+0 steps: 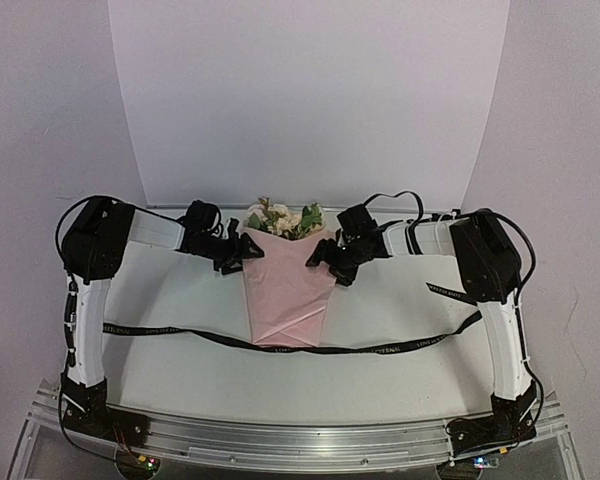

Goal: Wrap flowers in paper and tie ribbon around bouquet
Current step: Pick up the folded bouquet from the center of the board, then place the folded bouquet on the ribbon.

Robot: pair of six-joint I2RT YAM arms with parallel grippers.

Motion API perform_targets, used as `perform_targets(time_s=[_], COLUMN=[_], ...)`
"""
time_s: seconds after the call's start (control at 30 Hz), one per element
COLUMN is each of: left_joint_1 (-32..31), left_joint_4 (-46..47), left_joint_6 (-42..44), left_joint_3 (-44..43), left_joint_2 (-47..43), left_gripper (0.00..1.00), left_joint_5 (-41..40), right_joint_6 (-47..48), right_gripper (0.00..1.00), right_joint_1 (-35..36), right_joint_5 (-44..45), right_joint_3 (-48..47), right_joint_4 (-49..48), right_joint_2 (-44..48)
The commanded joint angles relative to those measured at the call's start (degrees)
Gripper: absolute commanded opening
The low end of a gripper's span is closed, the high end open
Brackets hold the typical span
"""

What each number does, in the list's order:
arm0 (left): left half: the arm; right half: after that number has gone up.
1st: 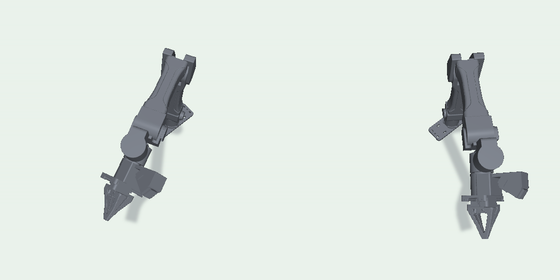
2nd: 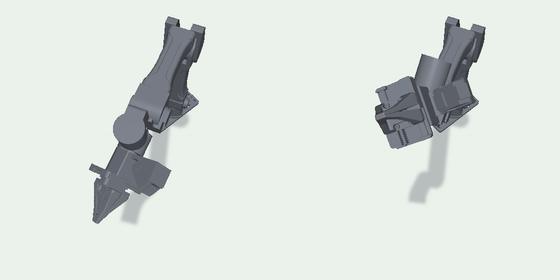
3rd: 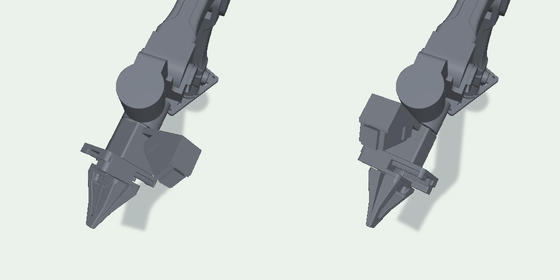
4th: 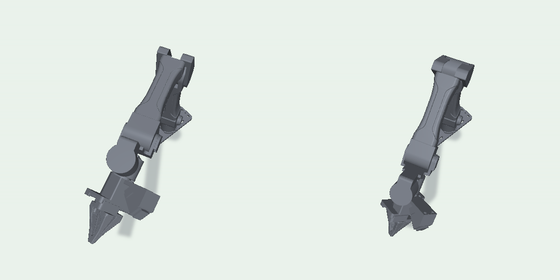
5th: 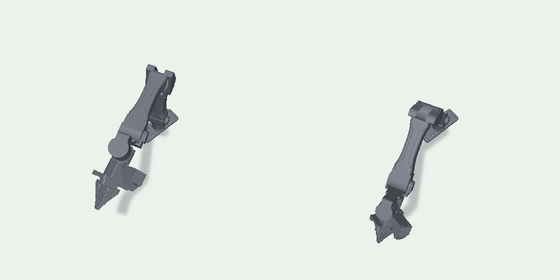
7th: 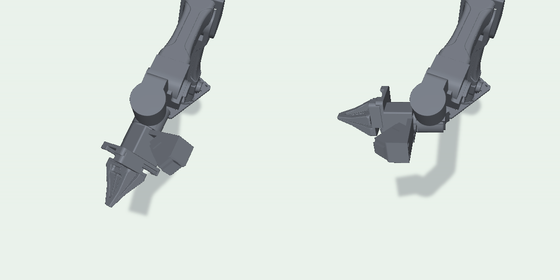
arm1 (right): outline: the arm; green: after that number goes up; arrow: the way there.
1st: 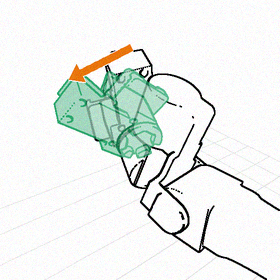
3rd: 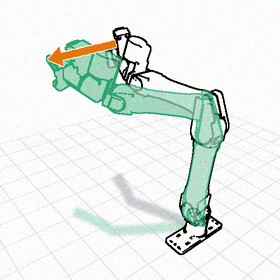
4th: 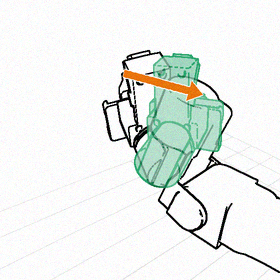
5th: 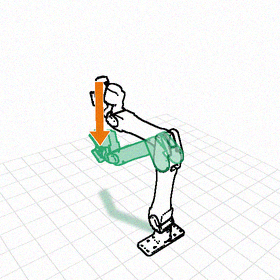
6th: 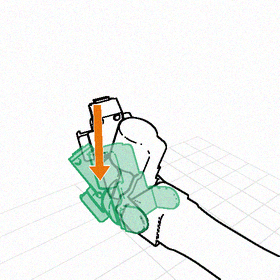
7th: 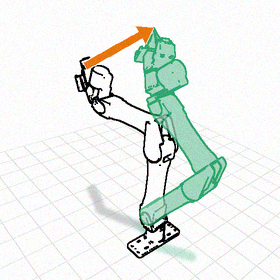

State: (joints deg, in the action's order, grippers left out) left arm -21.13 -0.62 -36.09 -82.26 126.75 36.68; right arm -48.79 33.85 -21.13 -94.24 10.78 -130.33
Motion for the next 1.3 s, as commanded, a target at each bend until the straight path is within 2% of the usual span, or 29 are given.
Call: perform_targets(time_s=[0.0,0.27,0.43,0.53,0.7,0.8,1.27], left_joint_1=[-2.27,-4.18,-4.47,-4.55,-4.62,-4.73,-5.00], left_joint_4=[-1.99,-3.94,-4.88,-5.25,-6.46,-7.84,-13.60], left_joint_6=[-1.24,-0.88,-0.21,0.27,0.74,0.66,0.85], left_joint_3=[-3.05,-6.98,-8.56,-9.19,-10.77,-12.09,-14.71], left_joint_2=[3.03,4.52,4.34,4.28,4.59,4.75,2.31], left_gripper=[0.69,0.47,0.32,0.24,0.15,0.13,0.12], left_joint_5=[-1.12,-2.97,-3.94,-4.14,-4.17,-3.89,-4.59], right_joint_6=[-0.22,5.28,8.41,10.20,11.89,12.24,12.74], right_gripper=[0.71,0.44,0.20,0.09,0.01,0.00,0.00], right_joint_1=[0.15,0.78,1.53,2.16,2.88,3.08,3.62], right_joint_5=[-0.97,0.47,1.85,2.91,4.13,4.77,5.78], right_joint_3=[-2.87,-7.52,-11.08,-13.37,-15.76,-16.92,-17.42], right_joint_4=[1.02,5.82,9.71,12.11,14.57,15.70,18.13], right_joint_2=[-2.14,-2.41,-2.93,-3.35,-3.90,-3.85,-0.82])
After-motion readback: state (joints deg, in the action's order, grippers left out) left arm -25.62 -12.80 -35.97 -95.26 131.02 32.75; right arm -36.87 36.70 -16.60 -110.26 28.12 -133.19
